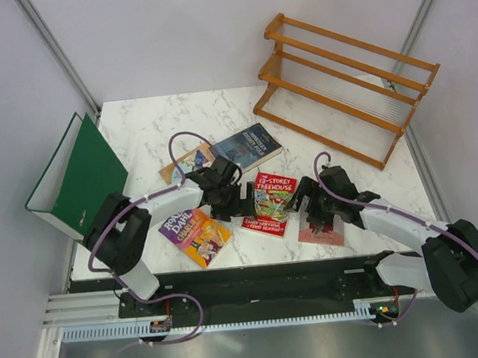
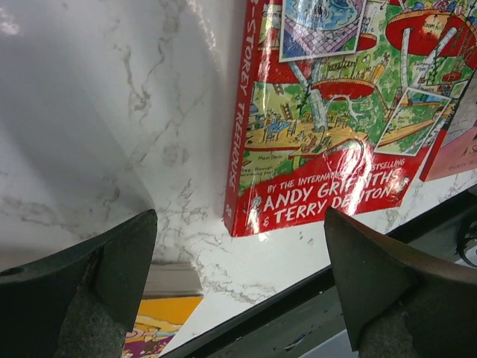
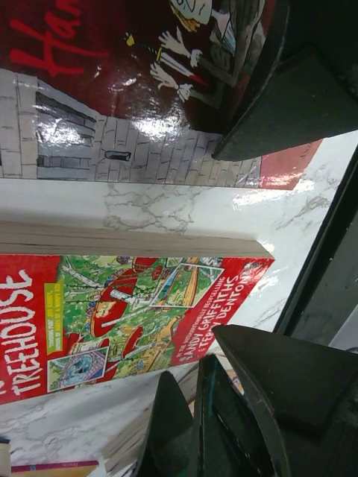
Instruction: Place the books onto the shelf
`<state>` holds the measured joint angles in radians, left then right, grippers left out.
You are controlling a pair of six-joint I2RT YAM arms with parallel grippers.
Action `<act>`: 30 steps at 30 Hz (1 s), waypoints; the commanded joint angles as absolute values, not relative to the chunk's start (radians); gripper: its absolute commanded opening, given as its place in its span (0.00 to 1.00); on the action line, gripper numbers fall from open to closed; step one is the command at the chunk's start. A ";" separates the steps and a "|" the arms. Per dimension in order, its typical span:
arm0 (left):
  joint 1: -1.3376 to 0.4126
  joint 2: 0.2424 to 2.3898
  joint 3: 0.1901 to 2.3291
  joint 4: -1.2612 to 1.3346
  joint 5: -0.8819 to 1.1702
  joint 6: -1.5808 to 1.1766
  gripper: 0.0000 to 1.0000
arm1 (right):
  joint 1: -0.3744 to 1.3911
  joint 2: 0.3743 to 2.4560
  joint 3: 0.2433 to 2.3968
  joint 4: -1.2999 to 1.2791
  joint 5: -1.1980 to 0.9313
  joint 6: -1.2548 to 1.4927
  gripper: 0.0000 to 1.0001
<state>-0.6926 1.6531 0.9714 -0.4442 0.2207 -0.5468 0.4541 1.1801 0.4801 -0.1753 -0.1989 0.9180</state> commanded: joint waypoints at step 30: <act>-0.850 1.709 1.042 -0.359 0.189 -0.649 0.98 | 0.584 1.322 0.402 0.385 -0.284 1.097 0.00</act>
<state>-0.8139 1.7733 1.0847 -0.4145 0.2317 -0.6128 0.5472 1.3613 0.3843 0.3351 -0.2256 1.0798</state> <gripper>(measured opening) 0.977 0.069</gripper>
